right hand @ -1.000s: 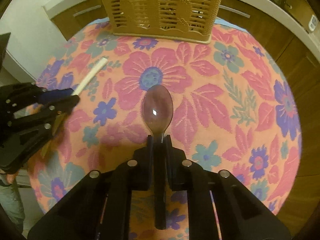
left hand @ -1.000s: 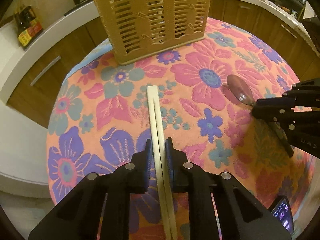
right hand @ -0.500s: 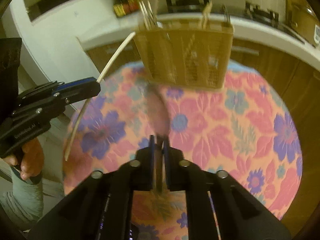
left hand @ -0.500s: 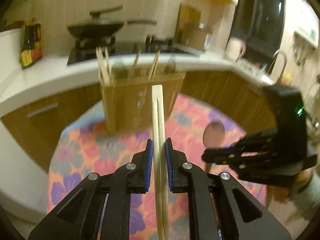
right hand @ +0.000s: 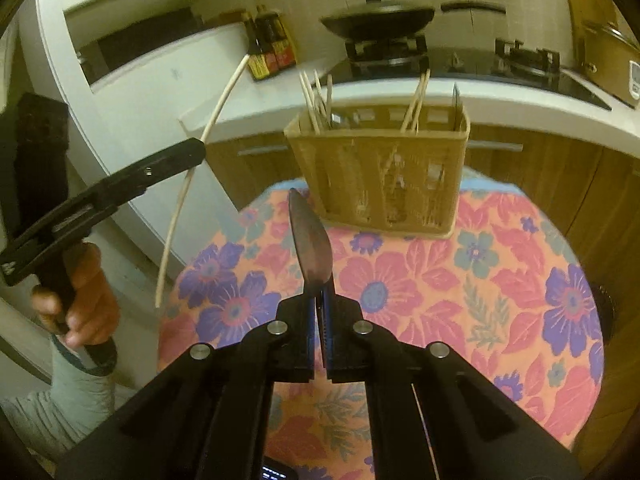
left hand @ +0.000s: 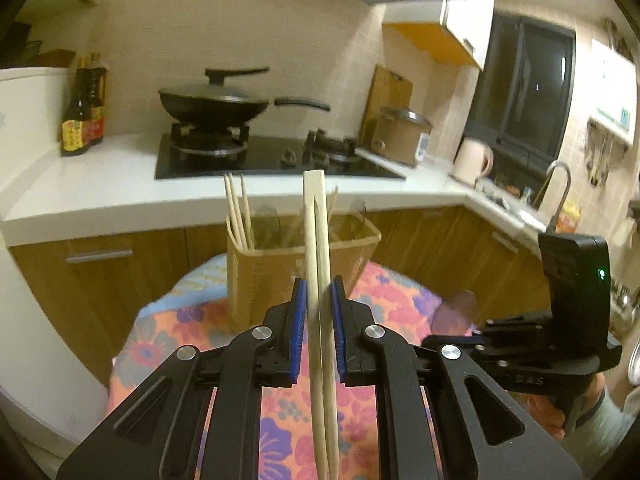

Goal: Organize utensils
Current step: 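Lift the chopsticks and spoon over the tan basket and open both tools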

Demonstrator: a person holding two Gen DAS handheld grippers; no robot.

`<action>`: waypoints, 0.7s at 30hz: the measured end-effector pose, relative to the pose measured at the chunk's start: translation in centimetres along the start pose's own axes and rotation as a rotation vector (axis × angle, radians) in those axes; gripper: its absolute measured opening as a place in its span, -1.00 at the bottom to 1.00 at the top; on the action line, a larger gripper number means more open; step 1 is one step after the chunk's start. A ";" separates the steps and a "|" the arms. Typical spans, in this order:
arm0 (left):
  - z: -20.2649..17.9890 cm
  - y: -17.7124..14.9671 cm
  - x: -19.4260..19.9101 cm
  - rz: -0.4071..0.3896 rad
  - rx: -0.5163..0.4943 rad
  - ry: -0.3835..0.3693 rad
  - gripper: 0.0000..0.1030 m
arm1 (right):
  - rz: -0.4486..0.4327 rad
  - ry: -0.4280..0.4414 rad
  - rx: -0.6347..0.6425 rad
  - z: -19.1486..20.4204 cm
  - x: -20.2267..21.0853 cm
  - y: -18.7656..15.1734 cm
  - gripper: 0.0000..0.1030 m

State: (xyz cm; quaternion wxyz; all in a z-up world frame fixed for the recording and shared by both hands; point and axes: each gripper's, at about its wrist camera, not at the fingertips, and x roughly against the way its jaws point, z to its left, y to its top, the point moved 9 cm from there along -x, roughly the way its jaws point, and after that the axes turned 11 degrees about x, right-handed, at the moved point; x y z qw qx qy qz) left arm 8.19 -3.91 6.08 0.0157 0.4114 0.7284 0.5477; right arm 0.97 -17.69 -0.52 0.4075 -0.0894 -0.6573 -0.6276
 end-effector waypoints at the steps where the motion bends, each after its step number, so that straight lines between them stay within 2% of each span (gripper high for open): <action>1: 0.0 0.6 0.3 -0.016 0.009 -0.007 -0.79 | -0.016 -0.005 0.001 0.0 0.6 0.5 -0.97; 7: -0.4 5.5 0.5 -0.144 0.027 -0.049 -0.79 | -0.126 -0.032 0.006 -1.1 3.6 5.2 -0.97; 12: -1.1 9.3 -1.3 -0.246 0.041 -0.063 -0.79 | -0.203 -0.054 0.000 -2.8 4.4 10.0 -0.97; 16: -1.1 11.6 -2.4 -0.338 0.011 -0.025 -0.79 | -0.246 -0.056 -0.032 -4.7 4.0 13.4 -0.97; 21: 0.3 12.7 -5.3 -0.411 -0.027 0.048 -0.79 | -0.254 -0.139 -0.007 -6.4 1.8 16.1 -0.97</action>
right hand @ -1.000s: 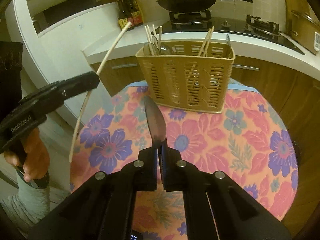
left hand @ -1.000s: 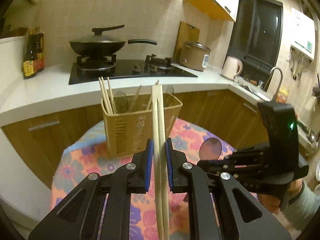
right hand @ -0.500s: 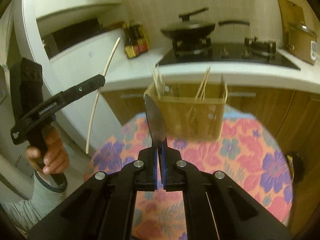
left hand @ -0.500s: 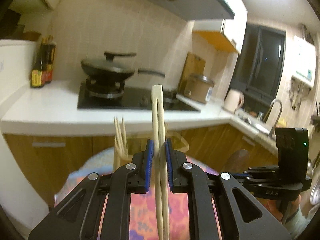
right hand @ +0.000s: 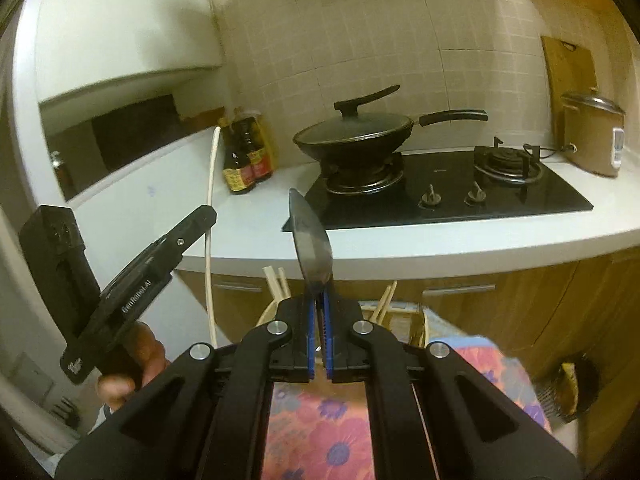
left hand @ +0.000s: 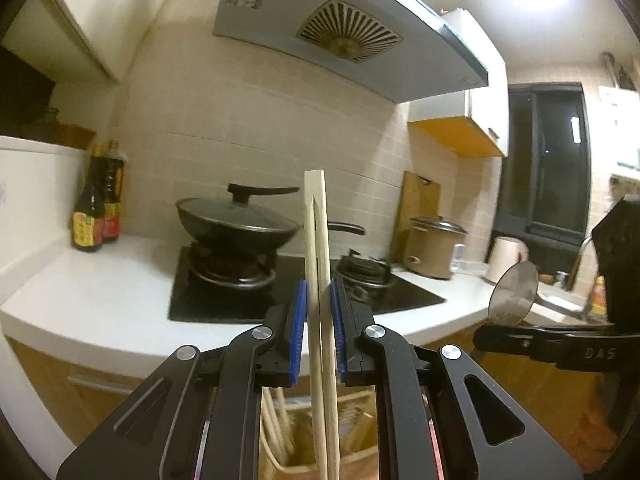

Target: Organize utensils

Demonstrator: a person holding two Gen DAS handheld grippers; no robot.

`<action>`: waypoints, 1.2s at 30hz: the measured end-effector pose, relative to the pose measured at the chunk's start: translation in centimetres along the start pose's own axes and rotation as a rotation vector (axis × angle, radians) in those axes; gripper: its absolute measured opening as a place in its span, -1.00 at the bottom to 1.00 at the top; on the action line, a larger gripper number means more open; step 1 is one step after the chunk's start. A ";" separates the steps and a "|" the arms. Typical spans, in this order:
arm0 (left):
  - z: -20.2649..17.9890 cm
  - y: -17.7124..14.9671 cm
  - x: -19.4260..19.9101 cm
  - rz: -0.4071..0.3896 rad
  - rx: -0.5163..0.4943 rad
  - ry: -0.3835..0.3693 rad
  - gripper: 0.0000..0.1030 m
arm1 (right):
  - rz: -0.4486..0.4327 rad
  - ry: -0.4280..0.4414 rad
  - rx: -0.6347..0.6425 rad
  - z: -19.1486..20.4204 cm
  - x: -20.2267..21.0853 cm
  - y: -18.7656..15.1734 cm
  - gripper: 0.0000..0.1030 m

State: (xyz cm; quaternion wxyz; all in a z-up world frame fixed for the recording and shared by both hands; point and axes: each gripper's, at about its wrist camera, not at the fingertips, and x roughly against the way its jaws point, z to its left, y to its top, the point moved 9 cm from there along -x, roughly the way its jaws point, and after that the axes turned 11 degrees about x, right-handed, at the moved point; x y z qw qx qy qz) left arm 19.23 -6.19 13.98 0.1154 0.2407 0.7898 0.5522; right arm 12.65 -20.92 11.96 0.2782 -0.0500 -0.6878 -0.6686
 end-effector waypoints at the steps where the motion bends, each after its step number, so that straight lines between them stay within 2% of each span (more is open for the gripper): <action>1: 0.3 -0.2 -0.5 -0.012 -0.007 0.013 -0.79 | 0.012 -0.011 0.000 -0.2 -1.0 0.0 -0.97; 7: 2.5 -2.4 -3.3 -0.042 -0.035 0.089 -0.79 | 0.094 -0.033 -0.042 -1.9 -5.8 -1.5 -0.97; 12: 3.8 -3.8 -3.8 -0.052 -0.030 0.107 -0.78 | 0.160 -0.041 -0.034 -1.8 -8.2 -2.9 -0.97; 15: 4.1 -4.5 -4.0 -0.017 -0.025 0.091 -0.77 | 0.191 -0.030 -0.019 -1.2 -8.9 -3.9 -0.96; 16: 4.2 -4.8 -3.8 -0.005 -0.022 0.083 -0.64 | 0.202 -0.020 -0.015 -1.0 -9.0 -4.2 -0.95; 17: 4.3 -5.0 -3.5 0.012 -0.017 0.079 -0.37 | 0.206 -0.009 -0.015 -0.8 -8.9 -4.4 -0.94; 20: 4.9 -5.1 -2.2 0.020 -0.003 0.077 -0.04 | 0.204 0.013 -0.031 -0.7 -8.1 -5.1 -0.68; 21: 5.0 -5.0 -1.5 0.028 0.003 0.075 0.02 | 0.203 0.019 -0.037 -0.7 -7.8 -5.3 -0.43; 22: 5.2 -4.9 -0.9 0.035 0.010 0.077 0.16 | 0.197 0.025 -0.044 -0.7 -7.3 -5.5 -0.08; 23: 5.3 -4.9 -0.3 0.039 0.014 0.078 0.33 | 0.188 0.025 -0.051 -0.8 -6.8 -5.6 0.01; 29: 4.9 -5.4 4.3 0.073 0.037 0.072 0.61 | 0.118 0.030 -0.065 -0.2 -2.7 -7.7 0.03; 36: 4.1 -8.4 8.3 0.076 0.026 0.141 0.75 | -0.024 -0.148 -0.010 -0.6 0.9 -12.1 0.27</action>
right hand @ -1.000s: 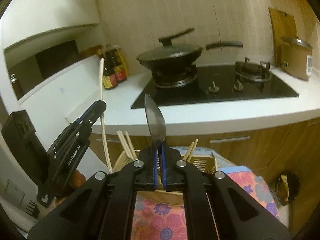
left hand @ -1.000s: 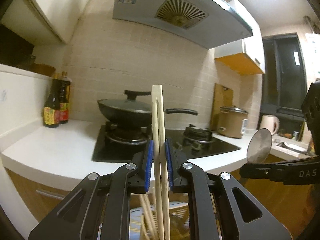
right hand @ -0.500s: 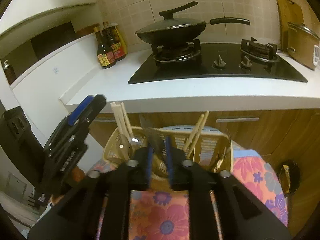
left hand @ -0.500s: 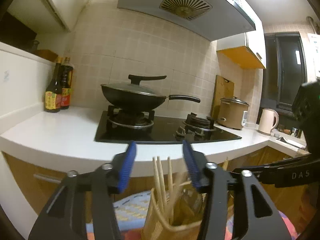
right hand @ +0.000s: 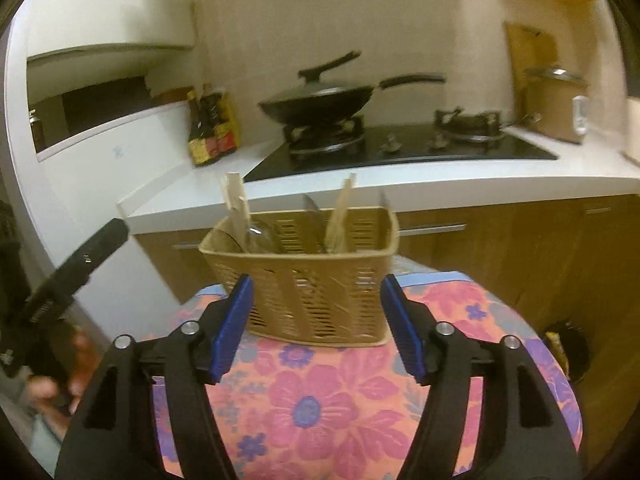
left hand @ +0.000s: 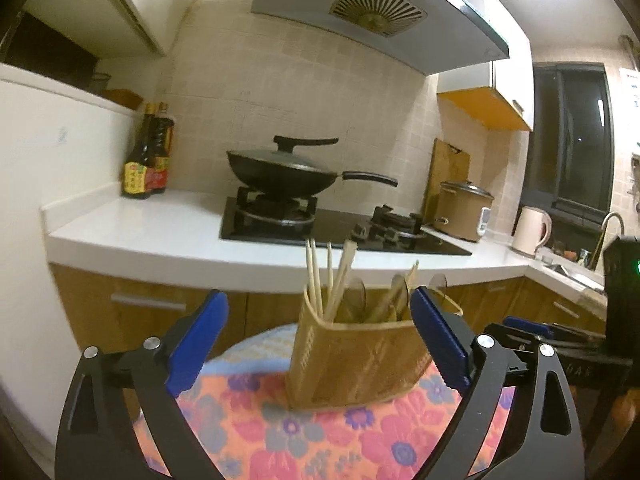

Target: Organize utensils

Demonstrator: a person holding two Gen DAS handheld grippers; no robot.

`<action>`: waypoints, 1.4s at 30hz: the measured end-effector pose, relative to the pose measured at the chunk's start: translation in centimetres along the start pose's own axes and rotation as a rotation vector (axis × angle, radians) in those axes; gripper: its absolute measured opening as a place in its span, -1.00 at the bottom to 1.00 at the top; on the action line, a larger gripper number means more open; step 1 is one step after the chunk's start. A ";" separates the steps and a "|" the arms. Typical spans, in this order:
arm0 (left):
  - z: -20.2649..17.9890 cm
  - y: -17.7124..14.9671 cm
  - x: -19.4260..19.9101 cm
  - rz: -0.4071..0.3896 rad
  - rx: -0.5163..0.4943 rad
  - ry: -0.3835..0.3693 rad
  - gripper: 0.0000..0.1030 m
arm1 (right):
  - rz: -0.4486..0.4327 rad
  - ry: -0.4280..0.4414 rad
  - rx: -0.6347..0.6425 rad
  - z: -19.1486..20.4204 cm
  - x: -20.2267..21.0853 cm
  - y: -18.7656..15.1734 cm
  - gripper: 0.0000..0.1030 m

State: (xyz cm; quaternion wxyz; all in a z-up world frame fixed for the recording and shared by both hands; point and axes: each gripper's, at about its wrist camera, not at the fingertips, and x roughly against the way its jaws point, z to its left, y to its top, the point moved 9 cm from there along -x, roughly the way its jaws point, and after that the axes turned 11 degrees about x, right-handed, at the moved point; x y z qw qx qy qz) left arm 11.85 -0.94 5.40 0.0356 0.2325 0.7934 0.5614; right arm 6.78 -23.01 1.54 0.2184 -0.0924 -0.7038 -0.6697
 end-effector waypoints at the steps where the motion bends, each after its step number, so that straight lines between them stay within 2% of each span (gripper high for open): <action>1: 0.0 -0.6 0.3 -0.006 0.005 0.021 0.75 | -0.025 -0.014 0.000 -0.1 0.3 -0.5 0.30; 3: 0.0 -1.4 0.7 -0.031 0.000 0.053 0.79 | -0.081 -0.051 0.017 -0.1 1.0 -1.4 0.38; 6: 0.3 -2.6 0.9 -0.097 -0.024 0.153 0.81 | -0.156 -0.116 0.038 0.0 1.7 -2.7 0.48; 8: 0.7 -3.3 0.9 -0.129 -0.030 0.215 0.81 | -0.170 -0.141 0.049 -0.2 1.8 -3.5 0.51; 11: 1.5 -4.3 0.5 -0.137 -0.014 0.259 0.81 | -0.177 -0.151 0.052 -0.3 1.5 -4.3 0.58; 13: 1.6 -5.0 0.1 -0.115 -0.025 0.268 0.81 | -0.168 -0.134 0.036 -0.5 1.1 -5.1 0.58; 18: 1.3 -5.2 0.4 -0.139 -0.087 0.298 0.81 | -0.146 -0.129 0.060 -0.2 0.6 -5.8 0.64; 28: 1.8 -6.1 -0.3 -0.094 -0.105 0.309 0.84 | -0.122 -0.124 0.035 -0.7 0.4 -6.5 0.80; 42: 1.3 -6.7 -0.6 -0.083 -0.157 0.336 0.85 | -0.113 -0.158 0.032 -1.4 0.4 -6.7 0.84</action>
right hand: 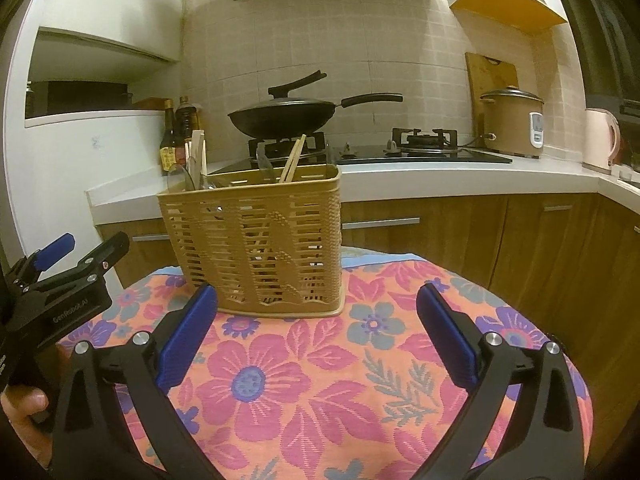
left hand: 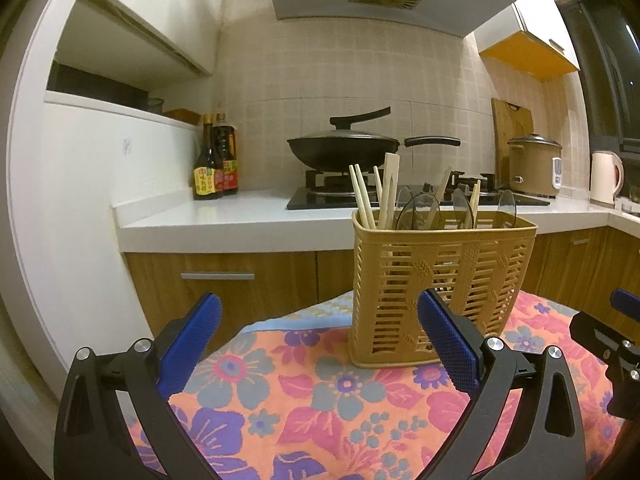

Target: Organize utensils

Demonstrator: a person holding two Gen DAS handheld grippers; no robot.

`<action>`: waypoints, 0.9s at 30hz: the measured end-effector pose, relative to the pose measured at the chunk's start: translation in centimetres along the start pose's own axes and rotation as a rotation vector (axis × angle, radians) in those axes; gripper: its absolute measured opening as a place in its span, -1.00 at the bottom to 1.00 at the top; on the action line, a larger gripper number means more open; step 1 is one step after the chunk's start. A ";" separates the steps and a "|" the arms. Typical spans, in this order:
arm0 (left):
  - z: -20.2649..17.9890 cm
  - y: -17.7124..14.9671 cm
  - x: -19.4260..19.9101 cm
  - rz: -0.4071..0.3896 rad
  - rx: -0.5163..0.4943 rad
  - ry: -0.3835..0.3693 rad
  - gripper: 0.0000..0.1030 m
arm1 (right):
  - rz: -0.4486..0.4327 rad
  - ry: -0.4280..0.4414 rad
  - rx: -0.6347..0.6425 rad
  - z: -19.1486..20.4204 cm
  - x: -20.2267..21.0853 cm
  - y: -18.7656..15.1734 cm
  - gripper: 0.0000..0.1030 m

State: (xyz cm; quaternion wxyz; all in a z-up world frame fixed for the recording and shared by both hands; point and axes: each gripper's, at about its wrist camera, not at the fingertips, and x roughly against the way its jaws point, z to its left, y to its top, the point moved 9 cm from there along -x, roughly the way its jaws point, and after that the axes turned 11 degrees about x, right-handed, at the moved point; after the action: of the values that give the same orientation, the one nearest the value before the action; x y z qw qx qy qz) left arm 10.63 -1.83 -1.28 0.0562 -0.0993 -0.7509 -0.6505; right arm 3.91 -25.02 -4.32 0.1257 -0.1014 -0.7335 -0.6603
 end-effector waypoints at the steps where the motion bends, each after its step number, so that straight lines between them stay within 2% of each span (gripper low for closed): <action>1: 0.0 0.0 0.1 -0.001 -0.002 0.001 0.85 | -0.001 -0.001 0.001 0.0 0.0 0.0 0.84; 27: 0.0 -0.2 0.0 0.016 -0.010 0.013 0.85 | -0.017 -0.022 0.009 -0.3 0.3 0.2 0.84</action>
State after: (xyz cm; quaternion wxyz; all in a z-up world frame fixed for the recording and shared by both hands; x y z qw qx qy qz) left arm 10.61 -1.86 -1.47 0.0659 -0.1012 -0.7465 -0.6544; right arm 3.68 -25.31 -4.04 0.1123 -0.1021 -0.7386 -0.6569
